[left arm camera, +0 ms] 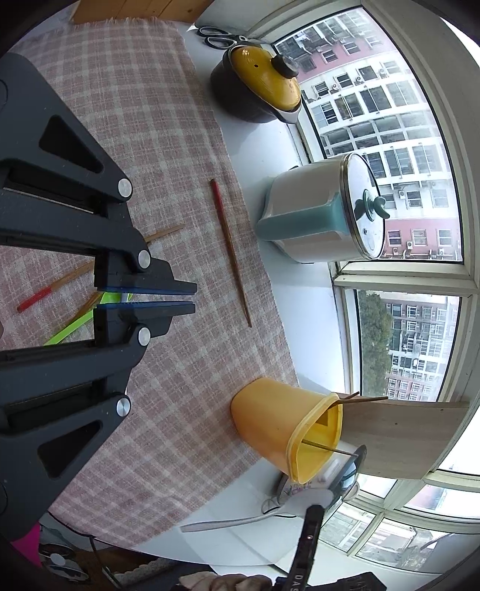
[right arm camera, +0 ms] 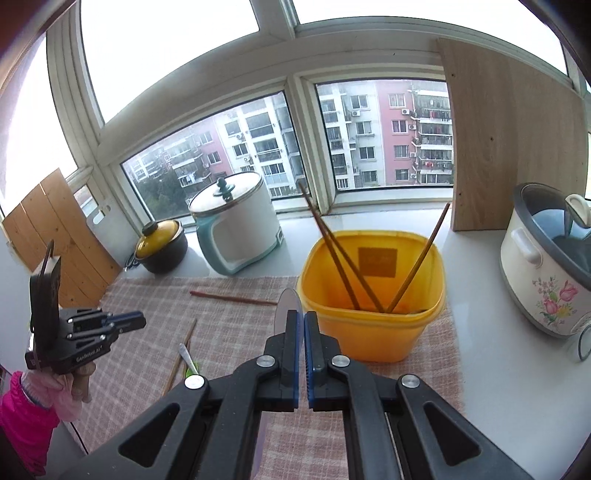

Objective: Organize utensils
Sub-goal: 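Open the right tool over the yellow bin to drop the clear spoon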

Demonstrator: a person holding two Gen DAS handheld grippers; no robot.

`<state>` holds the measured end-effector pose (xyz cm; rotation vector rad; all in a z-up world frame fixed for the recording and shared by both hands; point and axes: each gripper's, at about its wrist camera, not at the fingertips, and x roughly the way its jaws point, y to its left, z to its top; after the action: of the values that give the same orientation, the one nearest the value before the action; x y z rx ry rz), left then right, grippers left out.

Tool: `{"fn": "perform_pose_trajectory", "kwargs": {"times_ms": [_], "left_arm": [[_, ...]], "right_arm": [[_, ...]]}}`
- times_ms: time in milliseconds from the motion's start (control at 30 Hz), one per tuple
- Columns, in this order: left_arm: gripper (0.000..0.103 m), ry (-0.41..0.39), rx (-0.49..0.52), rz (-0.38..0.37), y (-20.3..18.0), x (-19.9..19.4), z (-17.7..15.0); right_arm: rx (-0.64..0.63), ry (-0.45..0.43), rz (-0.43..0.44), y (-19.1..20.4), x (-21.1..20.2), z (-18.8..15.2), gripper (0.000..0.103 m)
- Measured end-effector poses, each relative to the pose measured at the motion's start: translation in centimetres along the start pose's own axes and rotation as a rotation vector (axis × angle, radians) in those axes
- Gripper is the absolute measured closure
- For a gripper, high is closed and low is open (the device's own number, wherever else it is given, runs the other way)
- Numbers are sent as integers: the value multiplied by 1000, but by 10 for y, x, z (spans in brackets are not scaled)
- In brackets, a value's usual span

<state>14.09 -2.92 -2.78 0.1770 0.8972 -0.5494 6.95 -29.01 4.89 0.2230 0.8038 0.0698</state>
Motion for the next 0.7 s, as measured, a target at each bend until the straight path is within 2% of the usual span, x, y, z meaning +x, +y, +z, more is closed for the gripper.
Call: {"fn": "perform_pose_trajectory", "kwargs": {"times_ms": [367,500,700], "left_arm": [[103,-4,-25,13,-11,-10,-12],[103,-8,-43,22,-10,-15,-16],[103,-6,-74,57,-2,-21,-25]], "right_arm": [[23,-143,-81,-36,-18,64,103],[42,-187,-114,-47,-14,82,103],[38,-205,-173,-59,5,98,103]]}}
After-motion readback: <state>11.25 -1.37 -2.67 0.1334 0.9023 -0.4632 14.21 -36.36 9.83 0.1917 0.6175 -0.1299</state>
